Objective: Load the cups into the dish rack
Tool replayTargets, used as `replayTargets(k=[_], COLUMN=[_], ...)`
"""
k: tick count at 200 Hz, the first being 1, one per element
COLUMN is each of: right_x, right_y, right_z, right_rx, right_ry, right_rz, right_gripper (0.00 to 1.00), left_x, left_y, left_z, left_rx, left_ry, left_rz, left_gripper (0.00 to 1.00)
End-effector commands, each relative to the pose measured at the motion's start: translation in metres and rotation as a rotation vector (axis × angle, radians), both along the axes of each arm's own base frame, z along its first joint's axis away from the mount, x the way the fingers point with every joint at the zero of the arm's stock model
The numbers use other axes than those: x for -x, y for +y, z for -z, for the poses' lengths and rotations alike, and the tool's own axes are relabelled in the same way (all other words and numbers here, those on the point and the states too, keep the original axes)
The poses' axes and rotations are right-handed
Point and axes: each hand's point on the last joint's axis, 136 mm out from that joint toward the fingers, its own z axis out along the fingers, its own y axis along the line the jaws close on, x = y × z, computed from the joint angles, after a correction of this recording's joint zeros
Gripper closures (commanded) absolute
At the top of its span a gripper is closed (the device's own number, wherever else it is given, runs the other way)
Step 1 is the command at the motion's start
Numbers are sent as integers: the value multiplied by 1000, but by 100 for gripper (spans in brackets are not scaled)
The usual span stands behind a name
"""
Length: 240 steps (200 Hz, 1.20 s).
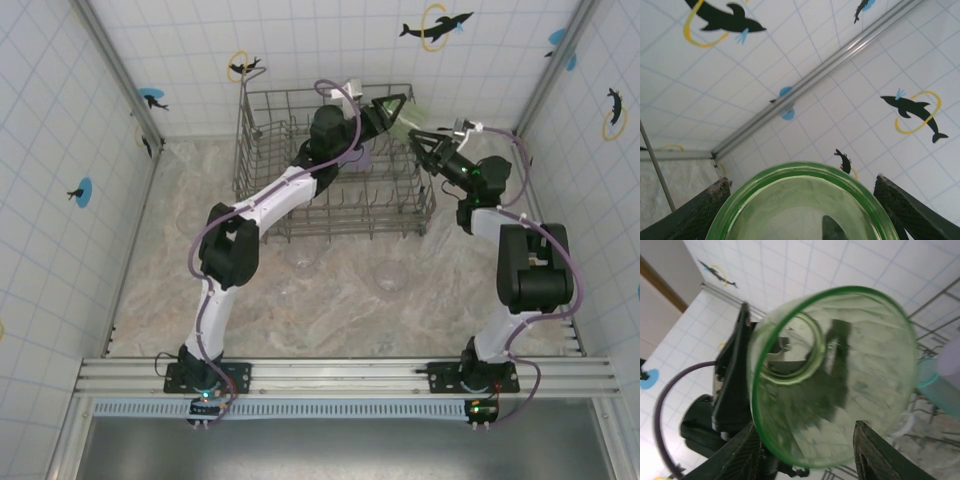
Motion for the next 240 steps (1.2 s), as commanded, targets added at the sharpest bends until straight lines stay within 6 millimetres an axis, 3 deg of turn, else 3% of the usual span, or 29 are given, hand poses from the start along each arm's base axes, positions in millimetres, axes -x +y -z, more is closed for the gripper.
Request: replayTargets(k=[1,16,18,23,64,97,157,197,225,240], right_x=[7,6,6,6,19,26,27,26,26,28], right_y=[-12,-20,-21,-24,-48,-67,-75,-76,-75,-73], right_z=[-10,0,1,4,11,11,11,16,17,18], right_rx=[108,204,218,252,444,502,513,518,523,531], right_ry=[-61,-51,-51,-46,-64,-64,-69,-54,-41,-33], right_rz=[82,150,160,186,344,434,469,470,469,463], right_gripper=[44,41,41,41,38,36,36,36,36,36], left_x=[-21,-27,-33,-37,-59,-70,-73,-62,-24,-8], left_y=[4,4,0,-2,1,-2,-9,-20,-33,-30], left_z=[-6,-9,8,17,46,61,80,70,37,24], left_rx=[-72,-83,-103,-119,-185,-212,-248,-261,-315,-343], left_ry=[-147,-201,-189,-193,-238,-271,-321,-356,-450,-467], left_rz=[-122,-154,-157,-166,-272,-321,-373,-344,-313,-305], left_gripper=[100,100,100,100,100,100,100,100,100,100])
